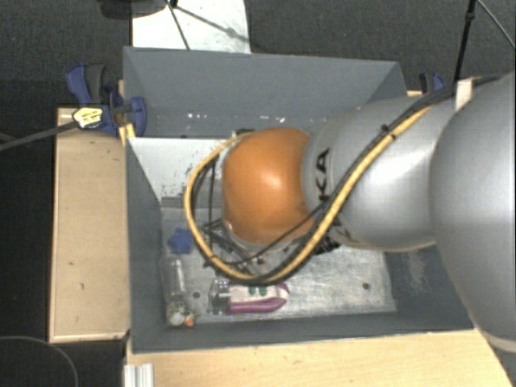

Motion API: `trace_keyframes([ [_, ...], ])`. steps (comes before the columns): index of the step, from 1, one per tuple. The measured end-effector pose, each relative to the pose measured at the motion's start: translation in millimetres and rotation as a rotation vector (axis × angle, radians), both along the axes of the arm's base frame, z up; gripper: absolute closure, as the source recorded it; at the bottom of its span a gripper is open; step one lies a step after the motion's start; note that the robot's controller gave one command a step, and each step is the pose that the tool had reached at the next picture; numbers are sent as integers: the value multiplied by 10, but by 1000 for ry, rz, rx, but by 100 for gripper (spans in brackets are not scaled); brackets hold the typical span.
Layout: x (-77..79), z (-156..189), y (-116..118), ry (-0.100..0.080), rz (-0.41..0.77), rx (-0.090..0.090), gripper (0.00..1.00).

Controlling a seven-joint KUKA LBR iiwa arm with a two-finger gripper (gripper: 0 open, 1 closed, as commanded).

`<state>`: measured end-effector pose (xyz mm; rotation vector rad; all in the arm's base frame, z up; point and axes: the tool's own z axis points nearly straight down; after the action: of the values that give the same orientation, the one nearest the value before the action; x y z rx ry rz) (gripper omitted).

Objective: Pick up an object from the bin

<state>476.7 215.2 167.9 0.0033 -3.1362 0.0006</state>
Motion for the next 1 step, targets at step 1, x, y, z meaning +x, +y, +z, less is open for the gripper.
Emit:
trace_keyframes([
  [1, 216, -433, -630, -4, -170, -2, 0],
])
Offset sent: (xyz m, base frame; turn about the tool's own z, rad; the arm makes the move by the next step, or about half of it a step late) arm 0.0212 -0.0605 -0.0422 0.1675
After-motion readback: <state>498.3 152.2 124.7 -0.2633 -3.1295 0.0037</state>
